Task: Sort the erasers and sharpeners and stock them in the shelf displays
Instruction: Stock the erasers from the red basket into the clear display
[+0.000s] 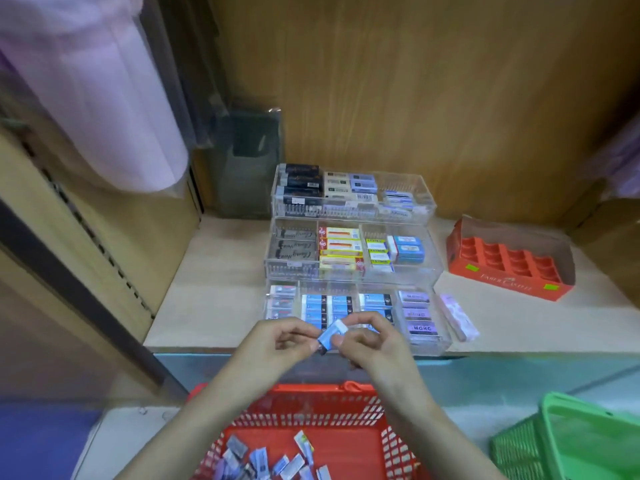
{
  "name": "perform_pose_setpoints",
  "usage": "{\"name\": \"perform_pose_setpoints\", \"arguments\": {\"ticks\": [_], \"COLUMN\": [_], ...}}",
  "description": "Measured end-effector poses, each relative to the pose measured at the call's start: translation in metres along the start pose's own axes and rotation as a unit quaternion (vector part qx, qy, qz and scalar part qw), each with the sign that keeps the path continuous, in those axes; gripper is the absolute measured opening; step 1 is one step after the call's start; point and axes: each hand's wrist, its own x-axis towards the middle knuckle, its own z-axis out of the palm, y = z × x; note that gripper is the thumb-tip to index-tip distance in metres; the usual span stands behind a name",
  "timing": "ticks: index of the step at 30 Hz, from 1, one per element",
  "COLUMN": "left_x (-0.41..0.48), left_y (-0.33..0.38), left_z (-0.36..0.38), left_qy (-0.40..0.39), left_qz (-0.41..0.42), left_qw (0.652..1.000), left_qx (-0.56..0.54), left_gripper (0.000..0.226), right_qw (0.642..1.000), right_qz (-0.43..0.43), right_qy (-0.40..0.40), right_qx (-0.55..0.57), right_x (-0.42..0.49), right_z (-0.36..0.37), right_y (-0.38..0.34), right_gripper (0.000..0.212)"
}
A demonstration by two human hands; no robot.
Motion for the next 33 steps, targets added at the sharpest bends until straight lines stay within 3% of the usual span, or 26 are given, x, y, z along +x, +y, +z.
{"name": "perform_pose_setpoints", "arguments": {"ticks": [4,8,10,12,15,17,21,33], "left_x": [-0.014,-0.017,-0.012,-0.007,-0.004,-0.004,-0.003,0.003], "left_y": [-0.016,-0.017,-0.019,-0.02,-0.022,-0.02,-0.022,-0.017], "left_z": [0.002,-0.02,-0.032,-0.037,-0.035,-0.032,-0.031,-0.023], "left_qy": [0.002,0.012,0.039,0.056,0.067,0.059,0.056,0.054], "left_qz": [-0.022,-0.021,-0.022,-0.028,-0.035,-0.037,-0.045,-0.044], "left_qw": [1.0,0.998,0.997,0.996,0.996,0.997,0.997,0.997], "left_qx": [0.014,0.063,0.07,0.065,0.051,0.043,0.029,0.038], "left_gripper": [0.012,0.006,0.009,0.007,0.015,0.015,0.012,0.017], "right_qw": [0.993,0.99,0.944,0.869,0.783,0.769,0.774,0.69], "right_qz": [0.062,-0.06,-0.122,-0.145,-0.124,-0.131,-0.15,-0.187], "right_qy": [0.026,0.044,0.024,-0.027,-0.117,-0.127,-0.106,-0.114], "right_qx": [0.098,-0.124,-0.305,-0.472,-0.598,-0.613,-0.606,-0.69], "right_x": [0.0,0.03,0.053,0.075,0.093,0.096,0.098,0.101], "right_z": [0.011,-0.004,-0.013,-0.015,-0.009,-0.009,-0.016,-0.018], "right_y": [0.018,0.011,0.006,0.002,-0.002,-0.001,0.006,0.014], "right_gripper": [0.017,0.02,0.022,0.018,0.007,0.005,0.003,0.013]}}
